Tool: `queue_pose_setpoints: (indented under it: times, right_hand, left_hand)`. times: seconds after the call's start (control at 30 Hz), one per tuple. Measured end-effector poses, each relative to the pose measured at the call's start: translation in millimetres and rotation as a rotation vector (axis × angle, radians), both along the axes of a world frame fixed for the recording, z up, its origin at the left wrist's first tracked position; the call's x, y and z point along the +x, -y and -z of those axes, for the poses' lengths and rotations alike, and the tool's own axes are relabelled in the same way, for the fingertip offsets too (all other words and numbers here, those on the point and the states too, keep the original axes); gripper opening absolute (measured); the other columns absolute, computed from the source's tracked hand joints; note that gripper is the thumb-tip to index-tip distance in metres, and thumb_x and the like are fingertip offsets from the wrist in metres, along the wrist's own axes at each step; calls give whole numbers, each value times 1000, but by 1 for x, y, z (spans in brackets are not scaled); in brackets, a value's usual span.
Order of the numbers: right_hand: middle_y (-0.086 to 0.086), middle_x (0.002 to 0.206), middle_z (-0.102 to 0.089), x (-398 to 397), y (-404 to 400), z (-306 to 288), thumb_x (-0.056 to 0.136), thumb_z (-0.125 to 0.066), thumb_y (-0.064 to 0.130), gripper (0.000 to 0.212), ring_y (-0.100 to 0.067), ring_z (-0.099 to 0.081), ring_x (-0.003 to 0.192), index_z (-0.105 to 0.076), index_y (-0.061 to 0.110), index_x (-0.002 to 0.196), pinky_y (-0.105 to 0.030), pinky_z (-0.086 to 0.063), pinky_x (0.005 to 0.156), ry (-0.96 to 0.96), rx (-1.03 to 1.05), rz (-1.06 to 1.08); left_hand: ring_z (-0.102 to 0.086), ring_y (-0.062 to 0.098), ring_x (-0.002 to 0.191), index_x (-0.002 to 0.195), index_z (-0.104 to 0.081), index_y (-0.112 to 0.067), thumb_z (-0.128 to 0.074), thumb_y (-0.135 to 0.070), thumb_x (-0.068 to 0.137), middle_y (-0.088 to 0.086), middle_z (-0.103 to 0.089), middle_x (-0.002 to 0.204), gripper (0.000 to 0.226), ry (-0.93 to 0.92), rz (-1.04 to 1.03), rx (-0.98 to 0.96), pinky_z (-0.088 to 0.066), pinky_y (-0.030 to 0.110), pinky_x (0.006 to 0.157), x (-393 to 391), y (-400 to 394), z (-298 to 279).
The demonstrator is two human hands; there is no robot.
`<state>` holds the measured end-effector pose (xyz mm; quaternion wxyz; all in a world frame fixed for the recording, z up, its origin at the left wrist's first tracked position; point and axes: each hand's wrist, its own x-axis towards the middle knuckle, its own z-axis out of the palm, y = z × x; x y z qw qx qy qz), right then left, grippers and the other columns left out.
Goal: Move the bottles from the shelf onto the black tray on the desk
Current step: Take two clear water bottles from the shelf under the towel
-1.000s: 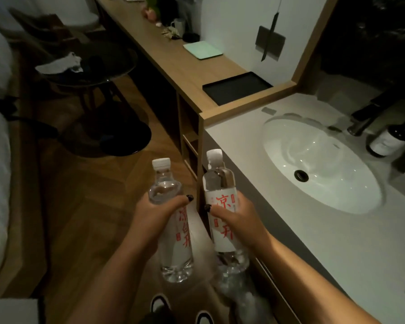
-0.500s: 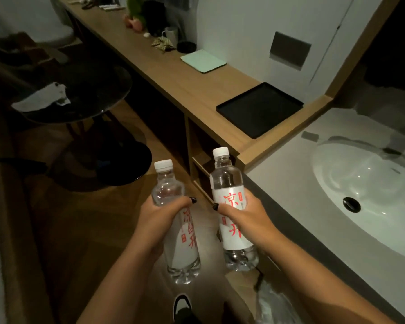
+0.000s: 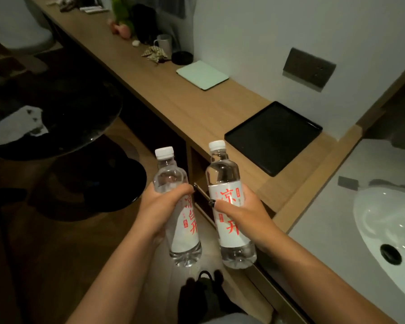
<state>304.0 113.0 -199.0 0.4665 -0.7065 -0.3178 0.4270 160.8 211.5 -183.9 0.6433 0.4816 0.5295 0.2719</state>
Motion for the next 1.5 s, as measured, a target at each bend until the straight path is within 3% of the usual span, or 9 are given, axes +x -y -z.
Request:
queue_pose_setpoints:
  times: [0.17,0.37,0.47,0.7,0.87,1.03,1.17,1.37,1.5]
  right_hand:
    - [-1,89,-64,28,-63,-6,79,-71,22,29,-11,-66,77,-50,24,98,-16,-48,56,-1,-29,43]
    - [-1,88,-65,56,-129,-8,78,-73,20,31,-12,-66,77,-52,20,100,-19,-52,61,56,-28,47]
    - [1,87,-65,65,-166,-6,77,-72,19,32,-11,-65,76,-52,20,101,-18,-51,59,65,-37,92]
    - [-3,91,-65,86,-254,1,73,-74,20,37,-16,-66,81,-52,21,102,-31,-57,71,43,-72,283]
    - [-2,92,-64,105,-297,8,73,-76,16,39,-14,-65,83,-50,25,100,-25,-52,66,12,-34,460]
    - [0,95,-69,143,-315,22,63,-83,15,49,-15,-68,88,-55,24,102,-40,-58,82,32,-74,515]
    - [5,103,-66,177,-331,24,58,-86,21,67,-13,-65,97,-53,25,115,-36,-56,85,128,-106,469]
    - [11,102,-64,221,-360,17,56,-87,16,64,-12,-61,99,-53,31,108,-33,-51,86,232,-126,509]
    - [9,102,-61,250,-388,19,58,-87,15,65,-14,-58,98,-51,28,110,-31,-48,85,281,-146,588]
  left_hand:
    - [-69,25,82,100,-64,-18,-75,-15,73,9,-70,91,30,24,-43,11,-52,32,64,26,-66,-9]
    - [-69,26,81,101,-65,-18,-76,-15,71,9,-71,89,32,29,-21,-1,-53,33,64,54,-139,-8]
    - [-69,25,75,93,-68,-14,-77,-11,70,10,-72,82,25,0,88,-2,-56,32,62,70,-179,-6]
    - [-70,16,74,87,-69,-19,-80,-9,65,1,-74,79,27,-75,401,119,-56,29,67,115,-285,-12]
    - [-71,17,75,95,-67,-22,-84,-17,60,1,-74,86,39,-66,465,163,-53,28,65,150,-350,-9]
    - [-70,15,81,100,-64,-24,-83,-15,64,-2,-72,91,42,-43,436,177,-58,29,70,194,-390,-1]
    - [-67,17,94,107,-61,-26,-87,-14,58,-2,-70,101,57,-48,488,142,-55,38,82,223,-411,12]
    - [-61,17,100,117,-56,-21,-87,-11,58,-2,-65,107,67,-99,568,167,-48,28,74,266,-444,24]
    - [-62,19,97,113,-58,-21,-85,-10,58,0,-66,105,63,-93,631,153,-54,39,85,299,-468,29]
